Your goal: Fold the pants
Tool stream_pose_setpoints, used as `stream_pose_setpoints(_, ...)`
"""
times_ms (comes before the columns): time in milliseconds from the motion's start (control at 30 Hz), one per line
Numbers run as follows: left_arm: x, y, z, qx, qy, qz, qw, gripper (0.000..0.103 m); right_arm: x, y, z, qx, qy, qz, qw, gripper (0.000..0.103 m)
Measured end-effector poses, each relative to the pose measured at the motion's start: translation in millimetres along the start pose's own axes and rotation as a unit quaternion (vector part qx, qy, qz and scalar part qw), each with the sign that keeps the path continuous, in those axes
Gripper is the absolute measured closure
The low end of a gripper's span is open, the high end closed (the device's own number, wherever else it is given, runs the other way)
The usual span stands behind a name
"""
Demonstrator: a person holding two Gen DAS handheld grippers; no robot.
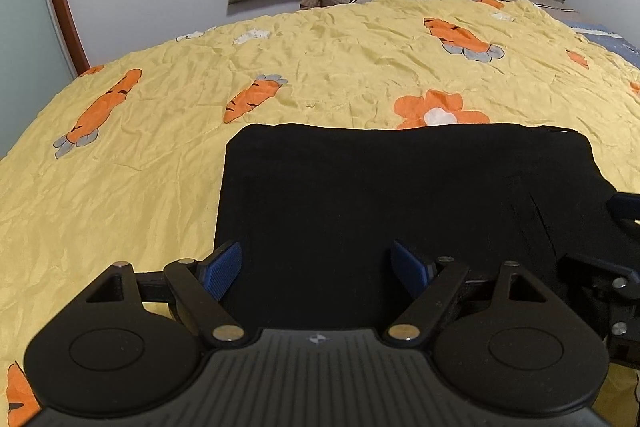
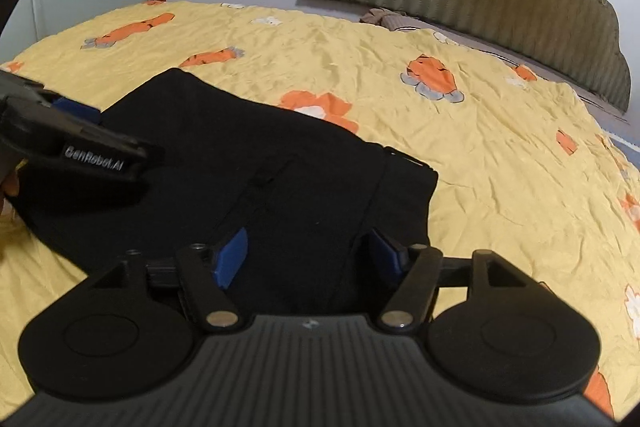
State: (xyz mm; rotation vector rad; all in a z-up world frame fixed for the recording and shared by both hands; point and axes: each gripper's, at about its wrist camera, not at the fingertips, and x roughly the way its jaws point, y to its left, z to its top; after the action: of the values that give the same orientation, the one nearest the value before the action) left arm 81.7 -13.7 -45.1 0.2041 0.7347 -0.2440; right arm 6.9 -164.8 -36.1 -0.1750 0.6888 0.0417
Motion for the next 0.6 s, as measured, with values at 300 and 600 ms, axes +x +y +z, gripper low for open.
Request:
stream_pose_setpoints(300, -3.8, -3.2, -3.5, -0.001, -0.001, 0.01, 1.0, 0.021, -17.9, 16.2, -3.8, -0.019, -0.011, -0.003, 1.0, 0.04)
stream_pose_setpoints(600, -17.7, -0.7, -10.1, -0.014, 0.003, 0.003, 0.9999, 0.02, -36.0, 14.1, -7.5, 0.02, -0.037, -0.018, 0.999, 0.023)
